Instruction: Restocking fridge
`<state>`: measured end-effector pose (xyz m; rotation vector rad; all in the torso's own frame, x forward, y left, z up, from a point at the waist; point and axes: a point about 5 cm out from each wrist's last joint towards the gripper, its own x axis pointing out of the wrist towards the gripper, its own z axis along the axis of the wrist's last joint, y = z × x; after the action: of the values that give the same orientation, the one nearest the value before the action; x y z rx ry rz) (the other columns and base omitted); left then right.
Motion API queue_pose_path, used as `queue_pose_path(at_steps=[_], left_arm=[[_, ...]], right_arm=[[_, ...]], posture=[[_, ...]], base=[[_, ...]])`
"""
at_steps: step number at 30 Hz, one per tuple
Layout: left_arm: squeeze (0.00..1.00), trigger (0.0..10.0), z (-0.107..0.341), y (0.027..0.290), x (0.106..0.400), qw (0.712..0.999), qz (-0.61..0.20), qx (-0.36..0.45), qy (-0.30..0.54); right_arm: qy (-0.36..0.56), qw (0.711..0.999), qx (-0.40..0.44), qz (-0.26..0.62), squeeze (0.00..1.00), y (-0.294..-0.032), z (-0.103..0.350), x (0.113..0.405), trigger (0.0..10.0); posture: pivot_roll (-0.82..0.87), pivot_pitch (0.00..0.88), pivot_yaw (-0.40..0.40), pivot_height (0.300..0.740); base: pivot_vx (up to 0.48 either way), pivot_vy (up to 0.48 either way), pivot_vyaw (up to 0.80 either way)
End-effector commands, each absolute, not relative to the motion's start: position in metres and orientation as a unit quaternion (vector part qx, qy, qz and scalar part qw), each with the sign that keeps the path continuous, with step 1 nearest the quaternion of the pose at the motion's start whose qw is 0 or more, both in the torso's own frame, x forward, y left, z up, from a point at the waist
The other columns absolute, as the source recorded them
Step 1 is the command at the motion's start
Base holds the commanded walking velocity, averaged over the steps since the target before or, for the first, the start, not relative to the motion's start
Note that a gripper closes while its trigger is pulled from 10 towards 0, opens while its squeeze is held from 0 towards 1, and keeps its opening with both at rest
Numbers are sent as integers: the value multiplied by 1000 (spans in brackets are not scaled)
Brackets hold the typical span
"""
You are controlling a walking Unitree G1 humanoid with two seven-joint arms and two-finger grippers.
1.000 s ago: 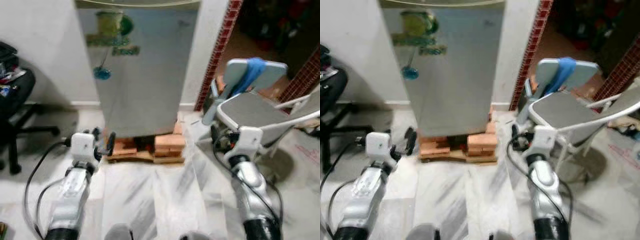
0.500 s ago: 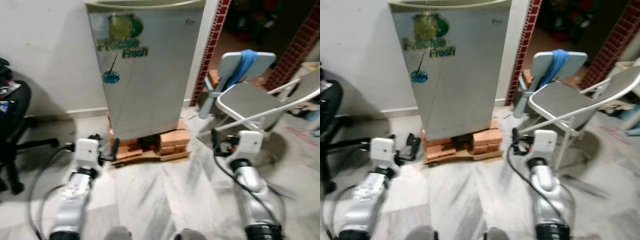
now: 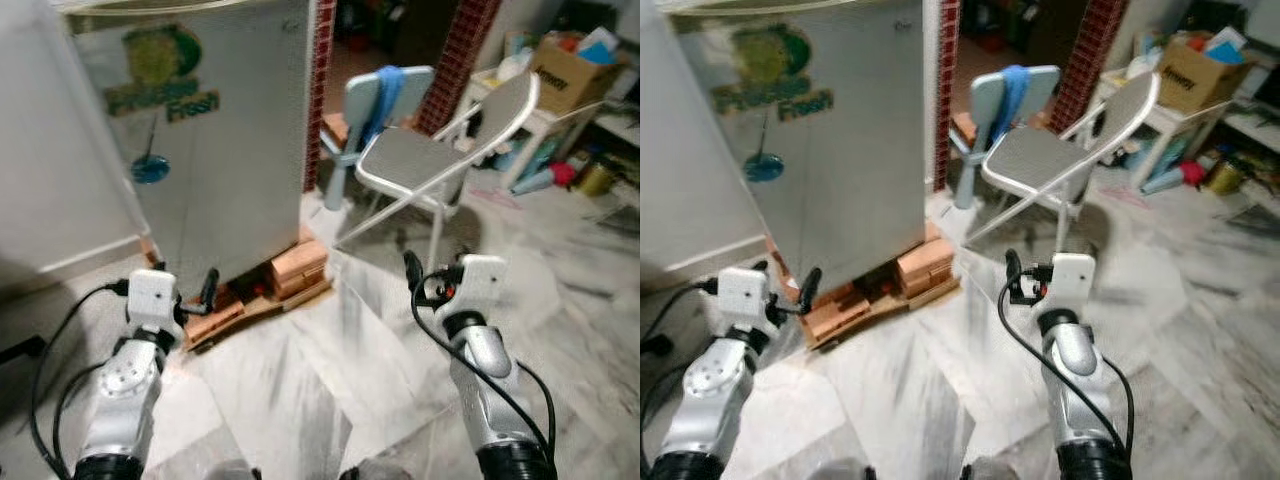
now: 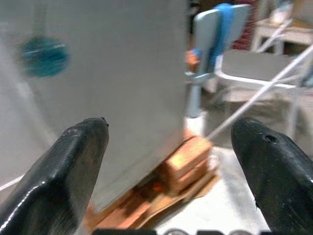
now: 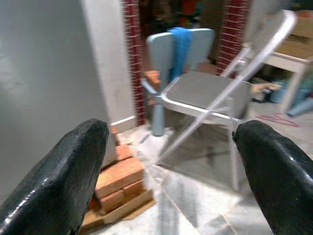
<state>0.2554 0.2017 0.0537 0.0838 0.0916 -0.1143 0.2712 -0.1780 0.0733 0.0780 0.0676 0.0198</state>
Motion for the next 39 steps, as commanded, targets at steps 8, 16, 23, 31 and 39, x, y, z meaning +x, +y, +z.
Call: queue_pose_path(at_steps=[8,16,23,31,39], left_arm=[[0,10000,51,195,254,995,-81,36,46],[0,10000,48,196,253,995,-74,41,50],[0,10000,47,199,252,996,-66,39,54],[0,10000,43,198,248,996,-58,39,57],[0,10000,42,200,247,996,-46,39,62]], right_arm=[[29,999,39,7,0,-180,76,273,10000],[28,999,36,4,0,-183,77,273,10000],[29,999,35,1,0,-183,75,270,10000],[32,999,34,8,0,-181,74,270,10000],[31,999,34,21,0,-179,76,273,10000]], posture=[[65,0,-30,740],[63,0,-31,740],[59,0,-25,740],[67,0,-36,740],[73,0,-40,740]], base=[[0,0,-800],[0,0,-800],[0,0,-800],[0,0,-200],[0,0,0]])
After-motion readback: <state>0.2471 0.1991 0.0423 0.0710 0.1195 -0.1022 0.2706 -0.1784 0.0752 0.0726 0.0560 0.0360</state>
